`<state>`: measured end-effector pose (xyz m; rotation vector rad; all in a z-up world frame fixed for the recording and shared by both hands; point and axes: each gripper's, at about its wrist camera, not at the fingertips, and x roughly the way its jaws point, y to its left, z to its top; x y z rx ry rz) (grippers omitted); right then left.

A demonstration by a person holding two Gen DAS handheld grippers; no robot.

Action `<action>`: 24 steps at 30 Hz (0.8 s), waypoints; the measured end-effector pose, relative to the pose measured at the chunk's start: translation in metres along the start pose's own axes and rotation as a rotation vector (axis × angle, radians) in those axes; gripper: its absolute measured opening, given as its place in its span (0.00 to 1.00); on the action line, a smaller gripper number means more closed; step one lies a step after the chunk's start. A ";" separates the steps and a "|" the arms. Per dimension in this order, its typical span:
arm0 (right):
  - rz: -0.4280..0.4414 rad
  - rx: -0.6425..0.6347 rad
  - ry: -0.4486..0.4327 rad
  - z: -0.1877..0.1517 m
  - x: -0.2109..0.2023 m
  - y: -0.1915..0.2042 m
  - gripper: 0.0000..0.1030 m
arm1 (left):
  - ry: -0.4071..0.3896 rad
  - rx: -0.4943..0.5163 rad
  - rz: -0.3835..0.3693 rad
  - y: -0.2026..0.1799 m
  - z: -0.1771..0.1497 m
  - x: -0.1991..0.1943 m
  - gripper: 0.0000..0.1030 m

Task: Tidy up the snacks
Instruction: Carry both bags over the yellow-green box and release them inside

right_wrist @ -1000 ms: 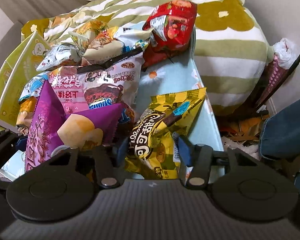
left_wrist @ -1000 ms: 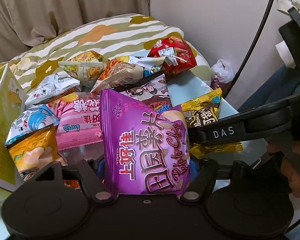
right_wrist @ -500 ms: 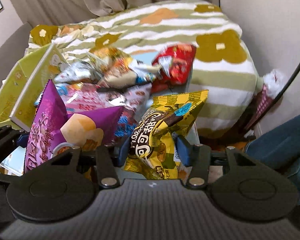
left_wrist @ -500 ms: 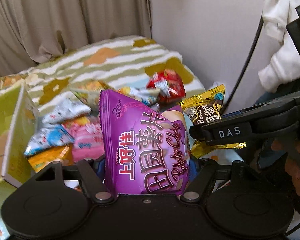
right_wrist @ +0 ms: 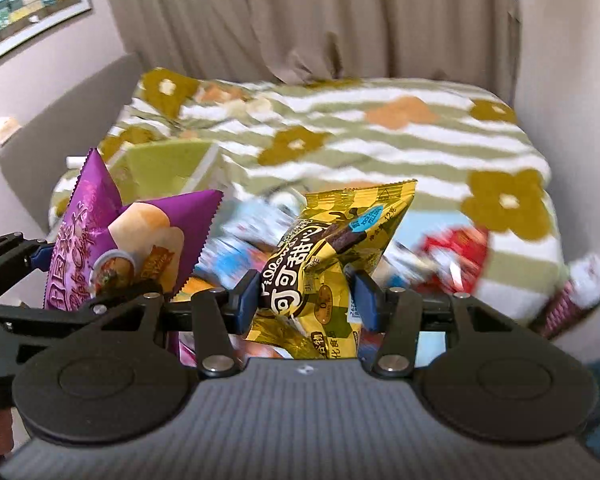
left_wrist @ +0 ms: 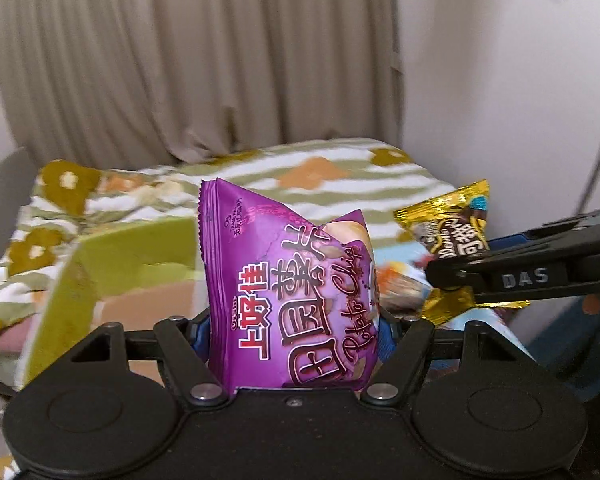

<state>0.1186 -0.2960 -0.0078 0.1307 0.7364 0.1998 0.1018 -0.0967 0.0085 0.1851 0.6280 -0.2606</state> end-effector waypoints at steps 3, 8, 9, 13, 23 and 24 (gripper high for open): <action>0.034 -0.013 -0.025 0.020 0.015 0.034 0.63 | -0.011 -0.033 0.030 0.042 0.010 0.003 0.73; 0.074 -0.014 -0.036 0.051 0.049 0.093 0.63 | -0.016 -0.067 0.079 0.111 0.025 0.019 0.73; 0.082 -0.012 -0.035 0.057 0.058 0.103 0.63 | -0.012 -0.077 0.087 0.125 0.028 0.024 0.73; 0.084 -0.016 -0.026 0.079 0.096 0.143 0.63 | 0.018 -0.112 0.086 0.176 0.035 0.050 0.73; 0.003 -0.027 0.046 0.098 0.189 0.208 0.63 | 0.162 -0.108 0.000 0.247 0.034 0.168 0.74; -0.009 -0.022 0.054 0.098 0.197 0.209 0.63 | 0.178 -0.103 -0.012 0.249 0.032 0.178 0.74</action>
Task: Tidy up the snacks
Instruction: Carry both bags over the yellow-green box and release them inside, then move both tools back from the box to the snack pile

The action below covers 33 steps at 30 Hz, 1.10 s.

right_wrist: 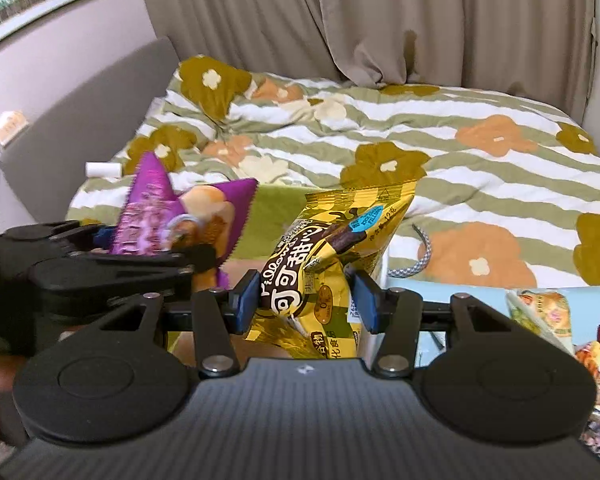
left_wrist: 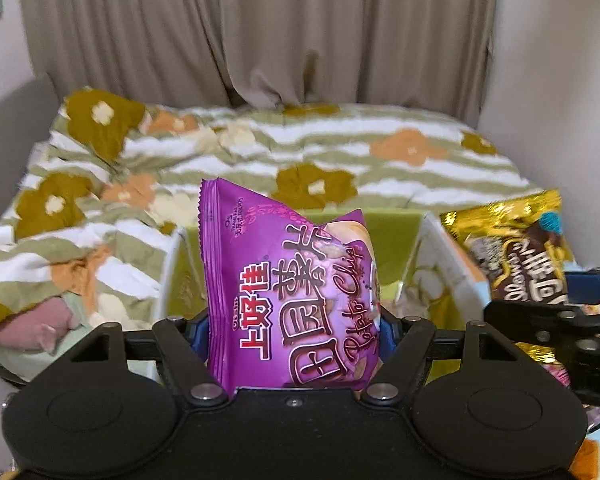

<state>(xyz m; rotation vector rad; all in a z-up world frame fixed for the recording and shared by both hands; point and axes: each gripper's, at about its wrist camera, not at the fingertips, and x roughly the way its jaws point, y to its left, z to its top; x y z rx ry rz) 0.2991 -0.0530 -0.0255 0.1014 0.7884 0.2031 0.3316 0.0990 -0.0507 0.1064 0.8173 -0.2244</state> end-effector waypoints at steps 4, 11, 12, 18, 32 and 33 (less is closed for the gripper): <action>-0.036 0.020 0.034 -0.001 0.024 -0.001 0.64 | 0.049 0.012 -0.016 0.003 -0.004 0.032 0.79; -0.028 0.008 0.057 -0.002 0.040 -0.010 0.64 | 0.024 0.024 0.044 0.009 -0.007 0.034 1.00; -0.017 0.006 0.058 -0.001 0.041 -0.011 0.64 | 0.026 0.025 0.058 0.010 -0.008 0.030 1.00; 0.054 -0.042 0.074 0.002 0.044 -0.009 0.64 | 0.018 -0.006 0.120 0.019 -0.015 0.002 1.00; 0.111 -0.094 0.143 0.016 0.105 0.000 0.65 | 0.030 -0.135 0.185 0.041 -0.023 -0.013 1.00; 0.108 -0.094 0.140 0.016 0.108 0.000 0.74 | 0.031 -0.134 0.188 0.041 -0.024 -0.012 1.00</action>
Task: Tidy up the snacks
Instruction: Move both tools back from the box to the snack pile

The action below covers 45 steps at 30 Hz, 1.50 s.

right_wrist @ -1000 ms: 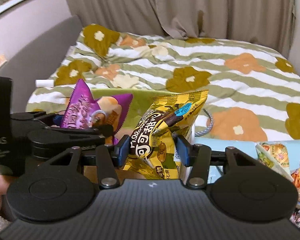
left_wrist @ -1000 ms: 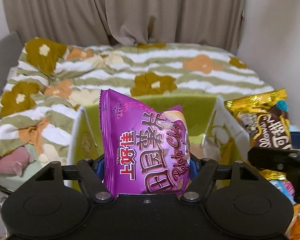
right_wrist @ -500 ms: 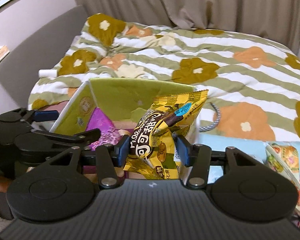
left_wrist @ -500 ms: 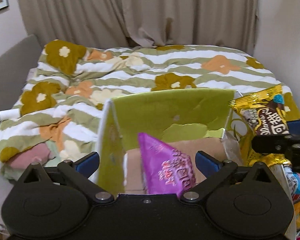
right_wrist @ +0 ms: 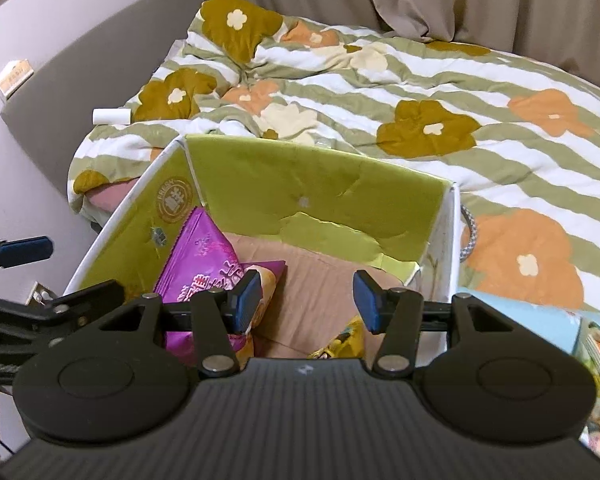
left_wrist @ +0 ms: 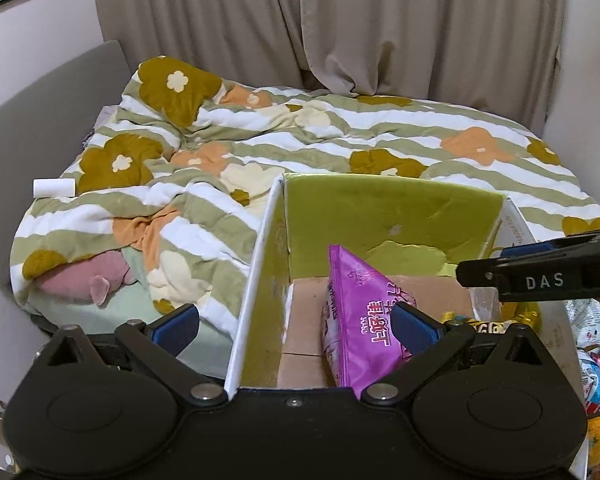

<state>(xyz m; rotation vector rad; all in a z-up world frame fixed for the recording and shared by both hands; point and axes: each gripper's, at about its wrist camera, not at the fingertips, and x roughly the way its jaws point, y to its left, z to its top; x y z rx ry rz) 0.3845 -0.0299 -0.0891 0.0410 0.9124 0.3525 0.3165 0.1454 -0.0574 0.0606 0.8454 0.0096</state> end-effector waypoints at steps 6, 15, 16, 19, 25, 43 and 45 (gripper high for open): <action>0.004 0.006 -0.045 -0.002 -0.006 -0.007 1.00 | 0.004 0.007 0.004 -0.003 -0.003 -0.001 1.00; -0.003 -0.033 -0.110 -0.001 -0.041 0.004 1.00 | -0.031 0.014 -0.004 -0.002 0.001 -0.023 1.00; -0.006 -0.034 -0.118 -0.001 -0.047 0.005 1.00 | -0.039 0.016 -0.006 -0.002 0.001 -0.027 1.00; -0.022 -0.033 -0.136 -0.003 -0.071 0.008 1.00 | -0.067 0.030 -0.021 -0.004 0.003 -0.044 1.00; -0.071 0.029 -0.159 -0.020 -0.126 0.002 1.00 | -0.111 0.080 -0.079 -0.015 -0.001 -0.075 1.00; -0.255 0.150 -0.189 -0.131 -0.243 -0.053 1.00 | -0.124 0.105 -0.218 -0.087 -0.064 -0.143 1.00; -0.257 0.166 -0.175 -0.146 -0.249 -0.063 1.00 | -0.100 0.100 -0.224 -0.100 -0.076 -0.145 1.00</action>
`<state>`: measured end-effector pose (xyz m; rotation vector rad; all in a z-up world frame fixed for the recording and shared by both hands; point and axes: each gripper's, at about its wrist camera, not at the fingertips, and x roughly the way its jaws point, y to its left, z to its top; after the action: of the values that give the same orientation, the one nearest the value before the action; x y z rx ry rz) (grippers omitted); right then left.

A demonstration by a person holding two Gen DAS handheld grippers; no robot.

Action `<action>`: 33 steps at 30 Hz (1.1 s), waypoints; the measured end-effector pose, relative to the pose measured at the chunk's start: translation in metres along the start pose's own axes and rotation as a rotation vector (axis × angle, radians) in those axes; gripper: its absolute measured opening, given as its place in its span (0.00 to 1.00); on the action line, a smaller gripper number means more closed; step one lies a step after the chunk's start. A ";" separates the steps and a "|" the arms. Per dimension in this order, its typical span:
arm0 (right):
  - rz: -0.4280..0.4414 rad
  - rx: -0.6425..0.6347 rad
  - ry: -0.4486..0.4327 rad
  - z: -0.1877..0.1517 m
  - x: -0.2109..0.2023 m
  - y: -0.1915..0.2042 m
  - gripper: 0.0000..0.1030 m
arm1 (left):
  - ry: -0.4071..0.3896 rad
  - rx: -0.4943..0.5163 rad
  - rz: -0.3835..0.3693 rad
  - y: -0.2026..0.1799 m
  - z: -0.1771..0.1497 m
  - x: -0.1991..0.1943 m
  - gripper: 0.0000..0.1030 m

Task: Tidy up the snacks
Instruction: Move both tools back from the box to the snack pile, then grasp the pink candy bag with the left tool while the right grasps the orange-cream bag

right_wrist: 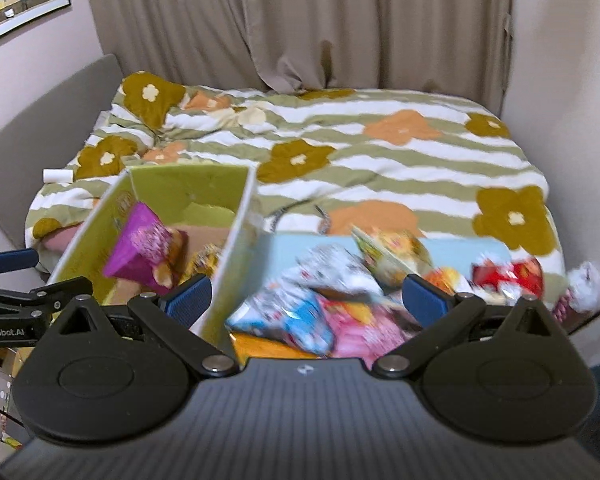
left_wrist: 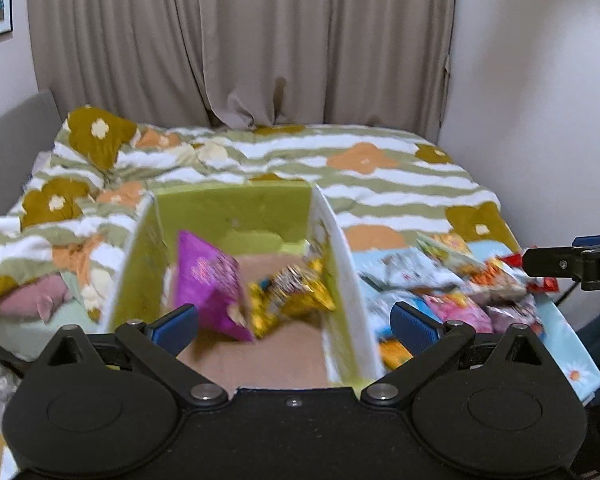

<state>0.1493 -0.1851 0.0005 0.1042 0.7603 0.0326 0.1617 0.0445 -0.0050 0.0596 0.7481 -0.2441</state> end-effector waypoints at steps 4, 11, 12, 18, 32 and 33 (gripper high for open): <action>0.033 0.017 0.042 -0.025 -0.003 -0.025 1.00 | 0.054 -0.017 -0.016 -0.030 -0.023 0.004 1.00; 0.058 0.067 0.132 -0.067 0.015 -0.057 1.00 | 0.140 -0.032 -0.016 -0.071 -0.064 0.020 1.00; 0.057 0.077 0.145 -0.074 0.018 -0.059 1.00 | 0.149 -0.037 -0.020 -0.075 -0.067 0.023 1.00; 0.010 0.166 0.246 -0.106 0.048 -0.072 1.00 | 0.216 -0.016 -0.059 -0.097 -0.093 0.051 1.00; -0.041 0.415 0.369 -0.148 0.099 -0.076 1.00 | 0.341 0.041 -0.178 -0.111 -0.127 0.104 0.99; -0.047 0.419 0.372 -0.150 0.101 -0.076 1.00 | 0.345 0.042 -0.186 -0.111 -0.127 0.106 0.99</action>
<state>0.1182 -0.2418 -0.1850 0.4892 1.1336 -0.1577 0.1248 -0.0665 -0.1662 0.0737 1.0938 -0.4336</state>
